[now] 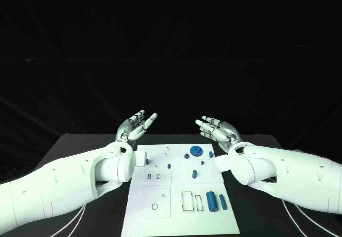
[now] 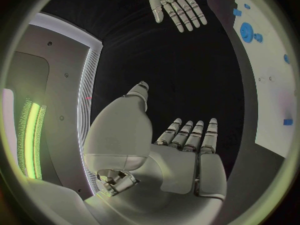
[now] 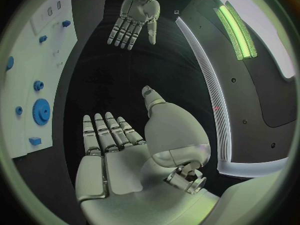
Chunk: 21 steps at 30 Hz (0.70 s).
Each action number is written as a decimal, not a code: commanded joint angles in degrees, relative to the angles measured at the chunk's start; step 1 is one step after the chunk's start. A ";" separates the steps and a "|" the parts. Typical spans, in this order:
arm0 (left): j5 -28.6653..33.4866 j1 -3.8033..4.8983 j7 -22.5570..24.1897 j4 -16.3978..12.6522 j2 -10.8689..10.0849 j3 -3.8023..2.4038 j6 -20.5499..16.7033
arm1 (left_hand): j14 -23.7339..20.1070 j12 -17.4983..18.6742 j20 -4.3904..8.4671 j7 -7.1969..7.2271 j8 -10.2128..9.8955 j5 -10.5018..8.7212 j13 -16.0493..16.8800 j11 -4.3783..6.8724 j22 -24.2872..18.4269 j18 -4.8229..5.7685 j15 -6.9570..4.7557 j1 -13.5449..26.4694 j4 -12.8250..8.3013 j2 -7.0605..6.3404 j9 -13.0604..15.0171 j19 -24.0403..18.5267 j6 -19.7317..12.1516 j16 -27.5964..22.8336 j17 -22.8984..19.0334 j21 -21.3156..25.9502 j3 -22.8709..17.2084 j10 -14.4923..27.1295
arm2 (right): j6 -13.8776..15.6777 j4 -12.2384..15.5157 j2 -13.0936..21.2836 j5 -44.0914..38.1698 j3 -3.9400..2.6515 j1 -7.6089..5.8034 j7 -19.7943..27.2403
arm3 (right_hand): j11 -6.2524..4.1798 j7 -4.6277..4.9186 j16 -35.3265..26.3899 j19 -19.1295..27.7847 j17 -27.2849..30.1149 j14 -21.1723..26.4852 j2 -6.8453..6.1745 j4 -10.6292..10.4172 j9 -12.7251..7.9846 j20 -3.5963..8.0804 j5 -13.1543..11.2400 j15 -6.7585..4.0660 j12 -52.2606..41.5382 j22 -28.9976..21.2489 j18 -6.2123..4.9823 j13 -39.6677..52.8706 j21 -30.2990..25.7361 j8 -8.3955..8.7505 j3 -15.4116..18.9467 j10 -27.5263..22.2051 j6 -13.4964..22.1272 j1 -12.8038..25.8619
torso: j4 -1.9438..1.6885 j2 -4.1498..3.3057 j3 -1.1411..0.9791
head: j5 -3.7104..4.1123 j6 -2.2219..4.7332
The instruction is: Assemble the parts on the task board
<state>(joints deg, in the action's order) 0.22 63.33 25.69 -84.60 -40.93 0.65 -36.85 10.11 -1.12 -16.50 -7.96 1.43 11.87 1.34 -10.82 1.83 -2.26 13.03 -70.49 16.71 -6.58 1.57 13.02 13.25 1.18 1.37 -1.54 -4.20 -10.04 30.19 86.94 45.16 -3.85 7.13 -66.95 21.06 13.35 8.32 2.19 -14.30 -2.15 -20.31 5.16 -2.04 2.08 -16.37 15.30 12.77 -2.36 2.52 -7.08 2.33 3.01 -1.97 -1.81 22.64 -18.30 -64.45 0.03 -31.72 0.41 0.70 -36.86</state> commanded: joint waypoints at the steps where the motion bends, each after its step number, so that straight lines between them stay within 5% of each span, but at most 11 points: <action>1: -0.72 0.10 -0.48 -0.04 0.12 -0.04 2.51 | 0.16 -0.25 -0.45 -5.26 0.21 0.24 0.07 -0.41 0.05 -1.16 0.32 -0.80 0.31 -0.04 0.11 -0.14 0.46 0.22 0.07 -0.29 -0.09 -0.22 | -7.86 -0.22 0.02 -3.63 0.33 -0.44 -3.74 | 1.04 8.05 2.30 -7.79 -1.09 -15.23 0.55 4.36 1.04 -0.43 0.08 0.53 -1.83 1.72 -0.09 0.94 3.54 -2.01 -0.78 13.84 -10.56 -7.48 | 0.01 -0.01 0.01 | 0.00 0.00; 3: -0.72 0.10 -0.48 -0.04 0.12 -0.04 2.51 | 0.63 -0.35 -0.45 -5.57 0.30 0.22 0.14 -0.76 0.07 -1.21 0.43 -1.12 0.29 0.16 0.18 -0.24 0.91 0.31 0.14 -0.34 -0.26 -0.73 | -8.30 -0.29 0.03 -3.78 0.48 -0.58 -3.98 | 0.41 7.70 3.21 -11.43 -1.42 -21.82 0.48 6.01 1.41 -0.37 -0.30 -0.21 -2.89 2.40 -0.76 1.37 5.08 -2.87 -1.42 21.31 -15.59 -9.33 | 0.01 -0.01 0.01 | 0.00 0.00; 4: -0.65 0.13 -0.40 -1.02 -1.92 -0.04 3.45 | 1.10 -0.44 -0.45 -5.81 0.39 0.19 0.21 -1.03 0.10 -1.24 0.48 -1.39 0.27 0.34 0.24 -0.25 1.44 0.39 0.20 -0.39 -0.40 -1.30 | -4.50 -2.54 0.79 -14.76 0.45 -1.98 -1.32 | 0.13 7.42 3.50 -12.92 -1.50 -24.76 0.51 6.64 1.53 -0.39 -0.35 -0.59 -3.24 2.64 -1.08 1.46 5.69 -3.18 -1.73 24.50 -17.91 -9.96 | -0.02 -0.28 0.10 | -0.02 -1.24; 7: -0.65 0.25 0.16 -1.93 -3.06 -0.04 3.97 | 6.85 -1.13 -0.46 -7.08 1.09 0.07 0.67 -2.51 0.49 -1.44 0.95 -2.95 0.15 1.29 0.68 1.70 5.54 1.46 0.85 -1.11 -1.04 -5.91 | -2.79 -3.20 1.00 -19.92 0.41 -2.46 -0.99 | -1.23 6.27 4.22 -22.78 -1.63 -31.47 0.26 9.09 1.88 -0.29 -0.41 -2.10 -3.62 4.29 -2.66 1.37 9.60 -4.28 -3.24 29.76 -27.09 -12.00 | 0.09 -0.65 -0.01 | -0.20 -0.98; 12: -0.67 0.51 0.48 -2.92 -4.37 -0.04 4.90 | 18.39 -2.66 -0.38 -8.08 2.69 -0.09 1.40 -4.09 2.02 -1.96 0.80 -5.64 -0.19 2.33 1.49 11.16 14.08 3.80 1.81 -4.15 -1.53 -15.91 | -2.33 -3.63 1.49 -26.74 0.35 -3.10 -2.45 | -2.42 5.47 4.35 -27.59 -1.49 -37.10 -0.41 11.30 1.68 0.23 -0.34 -3.65 -3.02 4.80 -3.41 1.18 11.94 -4.00 -5.77 34.23 -33.47 -12.47 | 0.06 -1.06 -0.07 | -0.08 -1.06; 16: -1.18 0.88 0.29 -3.82 -5.52 -0.04 5.65 | 29.80 -4.61 -0.21 -7.93 4.67 -0.23 2.16 -3.26 3.67 -3.49 -0.38 -9.11 -1.49 2.70 2.33 22.52 24.35 5.78 2.48 -7.99 -1.72 -28.12 | -2.96 -3.59 2.07 -34.50 0.25 -3.79 -5.09 | -3.36 4.79 4.33 -30.55 -1.51 -41.00 -1.31 12.63 1.64 1.37 -0.54 -4.75 -2.50 4.97 -3.51 1.13 13.26 -3.55 -8.42 37.63 -36.49 -11.45 | 0.04 -1.60 -0.23 | -0.04 -1.09; 21: -2.20 1.42 -0.22 -5.26 -6.88 -0.04 6.13 | 41.17 -7.44 -0.05 -6.60 6.47 -0.29 2.95 -1.17 4.46 -6.88 -2.90 -11.42 -3.51 3.14 2.87 29.34 36.30 8.09 3.20 -11.24 -0.97 -41.15 | -4.86 -3.59 2.47 -42.23 0.20 -4.97 -8.73 | -4.56 4.09 4.63 -33.51 -1.81 -45.45 -2.49 13.94 1.72 2.70 -1.16 -6.13 -1.94 5.21 -3.60 1.27 14.63 -3.09 -11.22 40.85 -38.75 -10.36 | -0.02 -2.55 -0.41 | 0.03 -0.90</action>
<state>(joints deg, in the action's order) -0.51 64.54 25.36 -89.37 -47.71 0.65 -32.85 50.53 -8.29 -16.57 -11.88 7.72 11.93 4.22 -12.24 6.23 -8.31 10.32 -81.50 13.37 -3.38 4.36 41.87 48.54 9.06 4.51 -12.50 -5.22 -50.34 27.22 83.33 47.62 -36.02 7.36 -71.75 16.01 10.27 12.99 6.25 -42.57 -3.67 -58.93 4.49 9.90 3.67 -15.10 14.96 8.39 -5.09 7.20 -9.31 3.44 15.28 -5.52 -9.36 57.97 -51.98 -75.42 0.04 -33.56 0.13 0.73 -37.86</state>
